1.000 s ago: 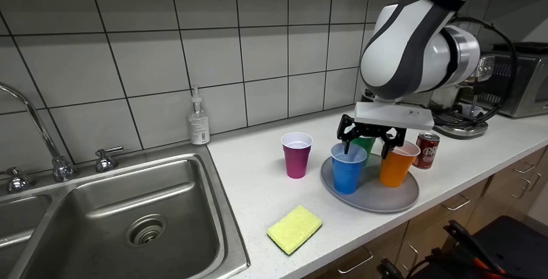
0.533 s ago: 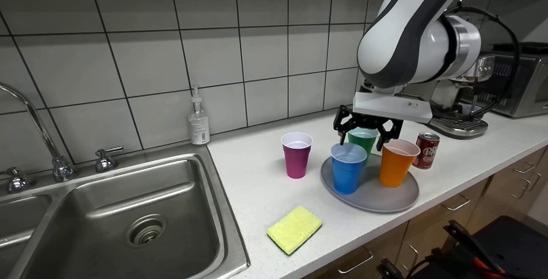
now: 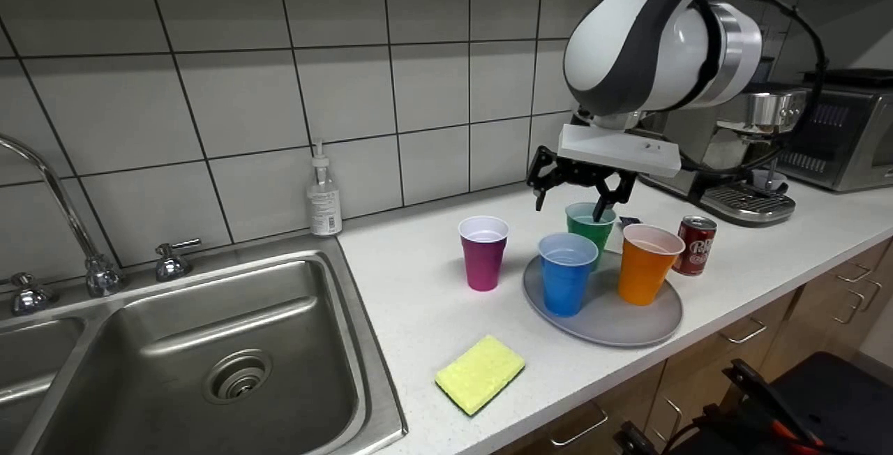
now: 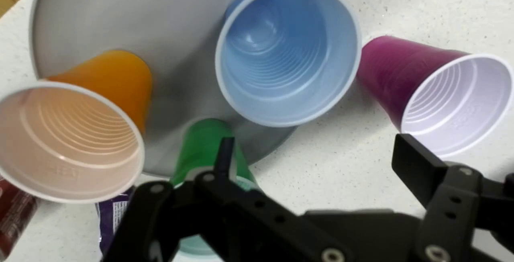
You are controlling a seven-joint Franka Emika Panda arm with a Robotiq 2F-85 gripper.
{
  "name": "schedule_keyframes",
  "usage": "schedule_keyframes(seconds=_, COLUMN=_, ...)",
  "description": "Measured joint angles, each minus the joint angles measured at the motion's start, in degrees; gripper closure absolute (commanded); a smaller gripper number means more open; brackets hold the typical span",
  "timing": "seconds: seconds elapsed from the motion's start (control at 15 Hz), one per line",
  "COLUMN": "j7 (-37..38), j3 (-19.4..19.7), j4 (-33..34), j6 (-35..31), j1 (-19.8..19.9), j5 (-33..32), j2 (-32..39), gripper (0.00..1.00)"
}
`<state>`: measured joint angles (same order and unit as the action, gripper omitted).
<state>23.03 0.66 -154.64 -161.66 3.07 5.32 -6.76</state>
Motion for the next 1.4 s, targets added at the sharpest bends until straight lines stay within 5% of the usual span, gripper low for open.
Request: schedule_keyframes(seconds=1.4, j7=-32.0, j3=0.85, j4=25.06, j6=10.99, j1=2.35, j5=8.93, j2=18.1, gripper=0.0)
